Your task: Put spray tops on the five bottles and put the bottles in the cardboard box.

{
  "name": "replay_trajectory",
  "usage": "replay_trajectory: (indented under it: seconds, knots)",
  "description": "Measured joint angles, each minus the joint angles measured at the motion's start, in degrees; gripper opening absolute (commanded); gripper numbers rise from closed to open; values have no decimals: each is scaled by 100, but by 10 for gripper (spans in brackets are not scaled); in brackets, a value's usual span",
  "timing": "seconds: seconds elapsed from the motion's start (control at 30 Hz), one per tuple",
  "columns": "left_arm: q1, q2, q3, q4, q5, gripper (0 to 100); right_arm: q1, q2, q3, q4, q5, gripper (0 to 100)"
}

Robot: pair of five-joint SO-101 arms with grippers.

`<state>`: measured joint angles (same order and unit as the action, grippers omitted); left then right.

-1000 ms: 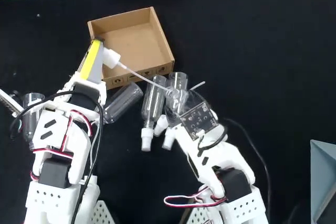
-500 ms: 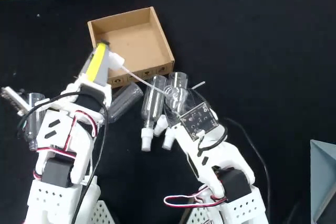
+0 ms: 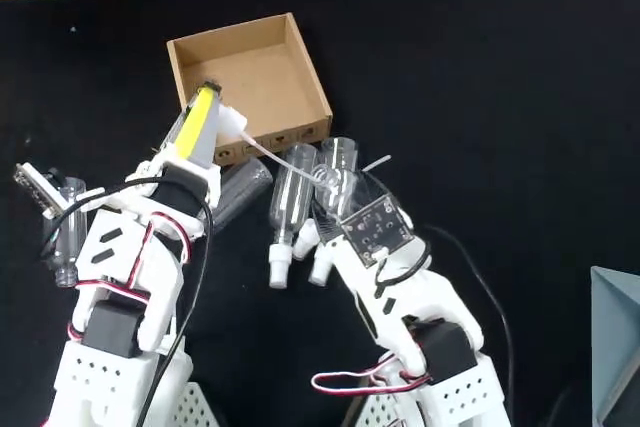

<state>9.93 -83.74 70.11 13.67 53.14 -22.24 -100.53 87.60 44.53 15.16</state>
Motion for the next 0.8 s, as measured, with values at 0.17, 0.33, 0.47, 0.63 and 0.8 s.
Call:
replay_trajectory:
  seconds: [0.17,0.33,0.47,0.63,0.8]
  knots:
    - [114,9,0,0,-79,30,0,0,0,0,0,67]
    - [580,9,158,0,-580,30,0,0,0,0,18,67]
    - [879,9,237,0,-668,30,0,0,0,0,18,67]
    - [976,9,237,0,-703,33,-9,0,0,0,18,67]
    - [1037,9,237,0,-703,34,-9,0,0,0,18,67]
